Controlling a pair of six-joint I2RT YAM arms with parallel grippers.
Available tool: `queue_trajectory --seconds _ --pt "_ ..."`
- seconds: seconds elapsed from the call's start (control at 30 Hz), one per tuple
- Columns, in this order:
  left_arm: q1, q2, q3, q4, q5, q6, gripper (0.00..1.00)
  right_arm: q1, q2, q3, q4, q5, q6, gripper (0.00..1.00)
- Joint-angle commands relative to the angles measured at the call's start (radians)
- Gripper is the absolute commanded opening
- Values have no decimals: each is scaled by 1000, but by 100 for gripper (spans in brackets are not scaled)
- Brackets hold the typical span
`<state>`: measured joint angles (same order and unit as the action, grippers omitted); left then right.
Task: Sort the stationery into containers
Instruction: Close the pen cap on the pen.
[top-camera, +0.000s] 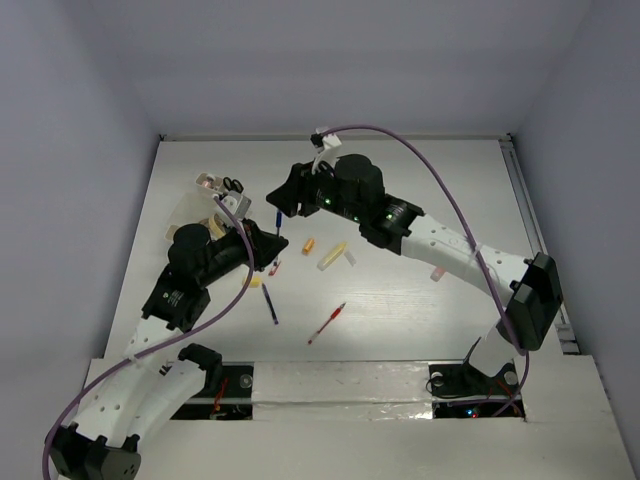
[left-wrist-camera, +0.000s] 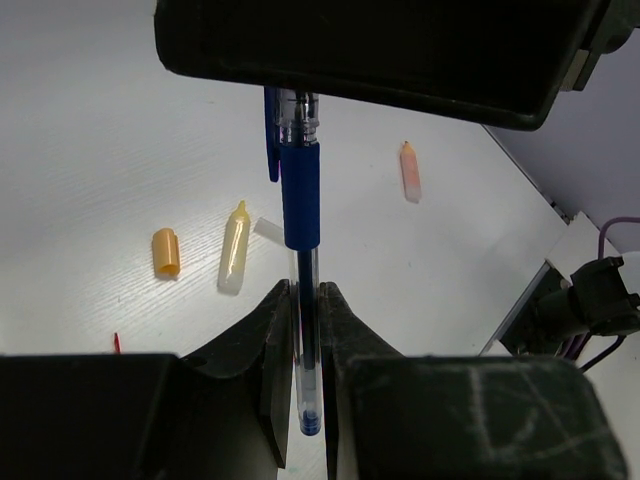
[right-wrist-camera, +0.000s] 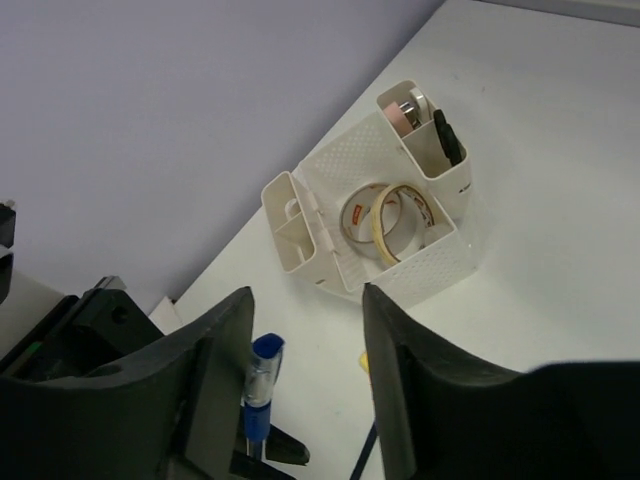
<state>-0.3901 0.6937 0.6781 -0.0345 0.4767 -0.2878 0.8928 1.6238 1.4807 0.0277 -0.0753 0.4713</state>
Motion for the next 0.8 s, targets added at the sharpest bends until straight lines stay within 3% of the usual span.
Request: queue_trajectory --seconds 0.0,0.23,0.33,0.77 --pt "5 -2 3 62 22 9 0 -3 -22 36 17 -18 3 50" --pt "5 -6 3 59 17 9 0 -3 -7 39 3 -43 15 11" --pt "5 -10 5 58 7 10 0 -3 -5 33 -11 -58 24 4" --pt "5 -34 12 64 -49 13 0 -3 -15 -91 67 -205 133 0"
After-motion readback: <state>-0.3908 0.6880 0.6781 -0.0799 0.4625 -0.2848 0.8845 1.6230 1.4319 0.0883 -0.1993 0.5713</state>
